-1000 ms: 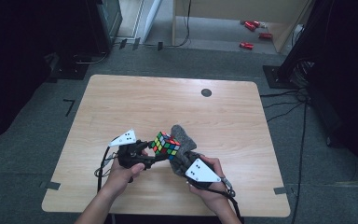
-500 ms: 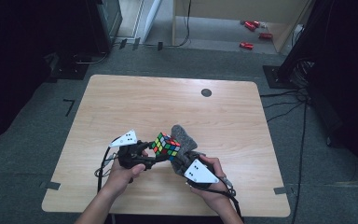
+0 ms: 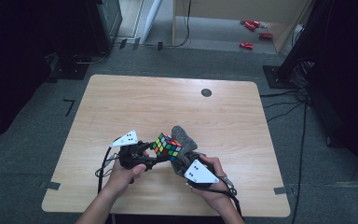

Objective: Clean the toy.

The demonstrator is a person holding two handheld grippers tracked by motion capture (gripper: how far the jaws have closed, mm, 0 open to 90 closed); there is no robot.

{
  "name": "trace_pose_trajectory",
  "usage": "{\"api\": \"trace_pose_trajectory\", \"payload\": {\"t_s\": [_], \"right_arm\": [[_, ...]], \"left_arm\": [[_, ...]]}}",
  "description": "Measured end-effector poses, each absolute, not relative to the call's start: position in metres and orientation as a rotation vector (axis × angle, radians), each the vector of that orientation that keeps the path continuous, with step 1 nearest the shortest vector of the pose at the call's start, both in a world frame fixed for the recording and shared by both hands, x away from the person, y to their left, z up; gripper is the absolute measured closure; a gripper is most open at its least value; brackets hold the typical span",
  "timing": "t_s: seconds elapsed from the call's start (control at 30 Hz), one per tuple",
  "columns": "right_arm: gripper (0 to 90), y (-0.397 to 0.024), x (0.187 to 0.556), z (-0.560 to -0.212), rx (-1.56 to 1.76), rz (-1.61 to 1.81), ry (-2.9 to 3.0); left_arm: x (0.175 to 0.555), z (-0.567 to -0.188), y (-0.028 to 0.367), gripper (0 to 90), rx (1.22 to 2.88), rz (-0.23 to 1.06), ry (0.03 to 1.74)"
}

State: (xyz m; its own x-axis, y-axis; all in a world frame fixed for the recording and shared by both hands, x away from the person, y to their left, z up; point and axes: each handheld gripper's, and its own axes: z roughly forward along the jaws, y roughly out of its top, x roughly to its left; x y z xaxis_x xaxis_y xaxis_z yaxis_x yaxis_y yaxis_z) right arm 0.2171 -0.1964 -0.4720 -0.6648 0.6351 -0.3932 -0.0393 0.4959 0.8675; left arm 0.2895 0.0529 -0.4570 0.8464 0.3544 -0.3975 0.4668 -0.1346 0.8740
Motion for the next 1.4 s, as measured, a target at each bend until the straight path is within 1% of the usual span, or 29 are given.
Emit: {"api": "trace_pose_trajectory", "payload": {"t_s": [0.2,0.33,0.37,0.4,0.43,0.57,0.8,1.03,1.1,1.2,1.33,1.4], "right_arm": [[68.4,-0.186,0.213,-0.481,0.426,1.19,2.095],[68.2,-0.192,0.218,-0.479,0.493,1.223,2.091],[68.4,-0.204,0.226,-0.478,0.637,1.222,2.069],[68.4,-0.204,0.226,-0.478,0.637,1.222,2.069],[68.6,-0.216,0.234,-0.481,0.779,1.207,2.041],[68.6,-0.233,0.243,-0.489,0.979,1.19,2.04],[64.9,-0.241,0.251,-0.504,1.155,1.181,2.096],[59.6,-0.242,0.253,-0.51,1.192,1.149,2.128],[56.7,-0.242,0.253,-0.511,1.202,1.136,2.132],[49.0,-0.243,0.254,-0.512,1.231,1.142,2.144],[33.9,-0.245,0.255,-0.51,1.268,1.203,2.14],[24.1,-0.245,0.255,-0.507,1.254,1.203,2.138]], "left_arm": [[0.291,-0.457,0.056,35.4,1.729,-0.1,0.649],[0.291,-0.457,0.057,35.3,1.732,-0.076,0.659],[0.291,-0.458,0.058,35.4,1.737,-0.074,0.661],[0.291,-0.458,0.058,35.4,1.737,-0.074,0.661],[0.291,-0.459,0.058,35.4,1.74,-0.071,0.658],[0.291,-0.459,0.057,35.4,1.737,-0.071,0.651],[0.292,-0.459,0.057,35.4,1.738,-0.072,0.657],[0.292,-0.459,0.058,35.4,1.741,-0.067,0.657],[0.292,-0.458,0.058,35.4,1.739,-0.067,0.657],[0.292,-0.458,0.059,35.4,1.738,-0.066,0.659],[0.293,-0.459,0.059,35.4,1.738,-0.064,0.663],[0.293,-0.458,0.059,35.4,1.738,-0.064,0.665]]}}
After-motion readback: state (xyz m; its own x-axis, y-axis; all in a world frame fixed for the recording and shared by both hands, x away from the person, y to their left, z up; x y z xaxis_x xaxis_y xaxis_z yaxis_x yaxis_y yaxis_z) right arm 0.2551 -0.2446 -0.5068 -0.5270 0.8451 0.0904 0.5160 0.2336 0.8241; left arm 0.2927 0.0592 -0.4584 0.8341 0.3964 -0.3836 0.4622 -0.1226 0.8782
